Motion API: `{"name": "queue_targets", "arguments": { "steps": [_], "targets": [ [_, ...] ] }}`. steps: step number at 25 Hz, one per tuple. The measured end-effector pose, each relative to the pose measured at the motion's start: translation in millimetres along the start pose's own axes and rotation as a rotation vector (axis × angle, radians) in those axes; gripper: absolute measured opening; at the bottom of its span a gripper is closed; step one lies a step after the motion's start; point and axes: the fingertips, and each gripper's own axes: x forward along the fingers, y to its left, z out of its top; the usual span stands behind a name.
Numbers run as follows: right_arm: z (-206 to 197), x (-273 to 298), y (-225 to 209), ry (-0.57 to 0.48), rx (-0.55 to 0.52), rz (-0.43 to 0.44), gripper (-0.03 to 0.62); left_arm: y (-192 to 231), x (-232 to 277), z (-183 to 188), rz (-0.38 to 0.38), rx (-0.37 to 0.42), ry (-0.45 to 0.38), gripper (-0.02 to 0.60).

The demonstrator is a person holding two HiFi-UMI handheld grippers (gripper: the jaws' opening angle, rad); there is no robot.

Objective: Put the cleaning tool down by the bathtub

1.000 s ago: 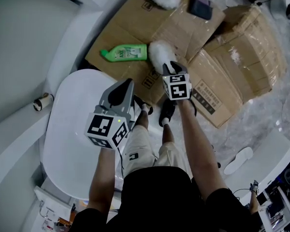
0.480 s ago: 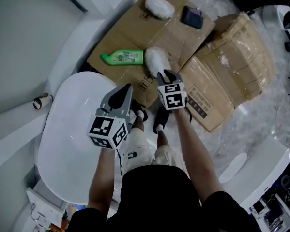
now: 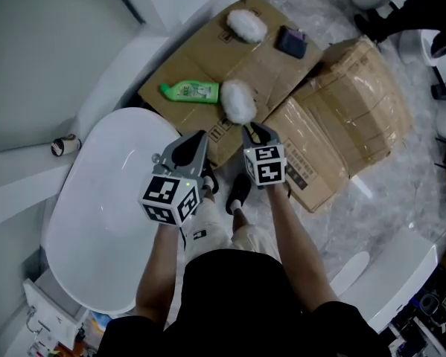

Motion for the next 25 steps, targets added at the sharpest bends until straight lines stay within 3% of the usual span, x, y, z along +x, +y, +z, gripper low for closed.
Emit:
{"name": "queue_targets", "arguments": {
  "steps": [12,25],
  "targets": [
    [19.6,-79.6,19.2,-0.110,-0.007,0.072,0.044,-45.2,-35.1,2.7,0.040,0.006,-0.056,-0.003],
    [65.3,-156.5,35.3,-0.265,-0.071,0.125,0.020,-75.1,-71.3,31.8,0.073,0.060,-0.139,-0.002]
  ]
}}
